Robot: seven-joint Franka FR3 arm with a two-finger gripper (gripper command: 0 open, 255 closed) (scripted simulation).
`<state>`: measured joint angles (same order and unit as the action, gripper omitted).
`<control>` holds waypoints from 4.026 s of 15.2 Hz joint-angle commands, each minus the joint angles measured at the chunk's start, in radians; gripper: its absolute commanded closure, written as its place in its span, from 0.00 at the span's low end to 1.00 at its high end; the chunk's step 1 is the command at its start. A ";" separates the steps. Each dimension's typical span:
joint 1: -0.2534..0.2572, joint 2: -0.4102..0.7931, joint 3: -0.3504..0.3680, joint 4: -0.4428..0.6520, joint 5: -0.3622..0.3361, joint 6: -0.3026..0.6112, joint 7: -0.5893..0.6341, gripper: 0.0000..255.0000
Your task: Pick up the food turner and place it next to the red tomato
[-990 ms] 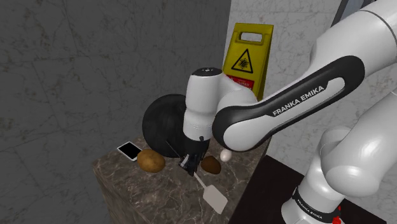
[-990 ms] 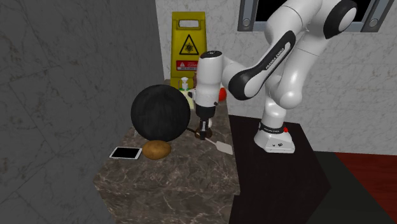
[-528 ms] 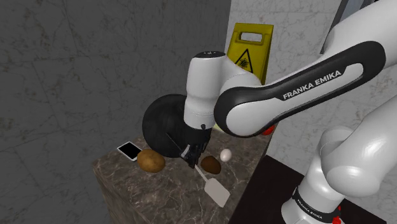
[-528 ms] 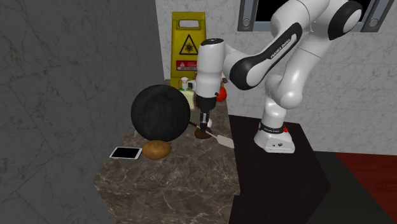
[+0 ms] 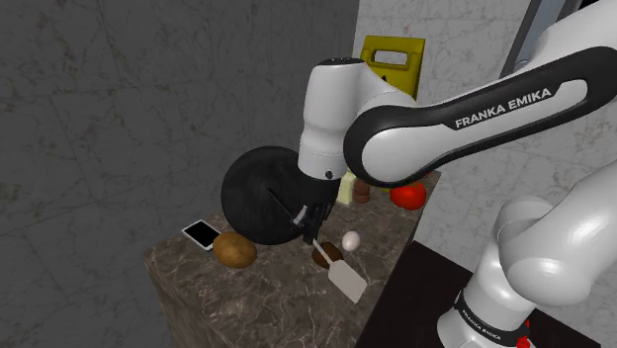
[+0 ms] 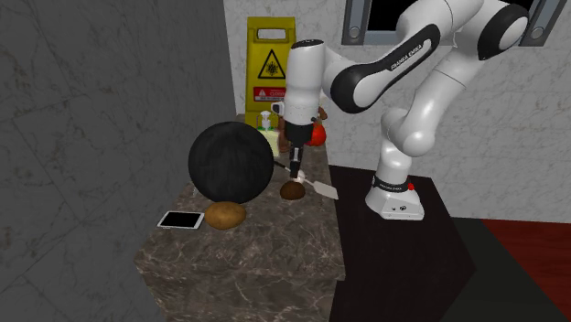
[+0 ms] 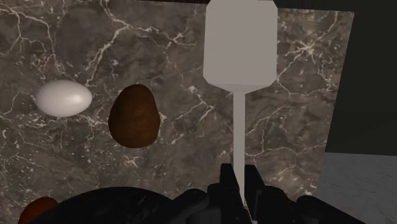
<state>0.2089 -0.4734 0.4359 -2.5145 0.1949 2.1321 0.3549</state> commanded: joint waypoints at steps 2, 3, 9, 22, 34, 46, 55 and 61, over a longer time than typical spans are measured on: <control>-0.012 -0.063 -0.063 -0.058 -0.003 -0.011 -0.078 1.00; -0.017 -0.083 -0.086 -0.076 -0.007 -0.014 -0.105 1.00; -0.070 -0.184 -0.220 -0.165 -0.055 -0.036 -0.261 1.00; -0.259 -0.225 -0.518 -0.201 -0.234 -0.049 -0.605 1.00; -0.328 -0.120 -0.648 -0.220 -0.305 0.076 -0.745 1.00; -0.323 0.003 -0.672 -0.310 -0.309 0.289 -0.755 1.00; -0.309 0.136 -0.695 -0.353 -0.296 0.464 -0.771 1.00; -0.290 0.231 -0.711 -0.367 -0.273 0.572 -0.791 1.00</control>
<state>-0.0837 -0.2568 -0.2715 -2.8831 -0.0816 2.6913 -0.4308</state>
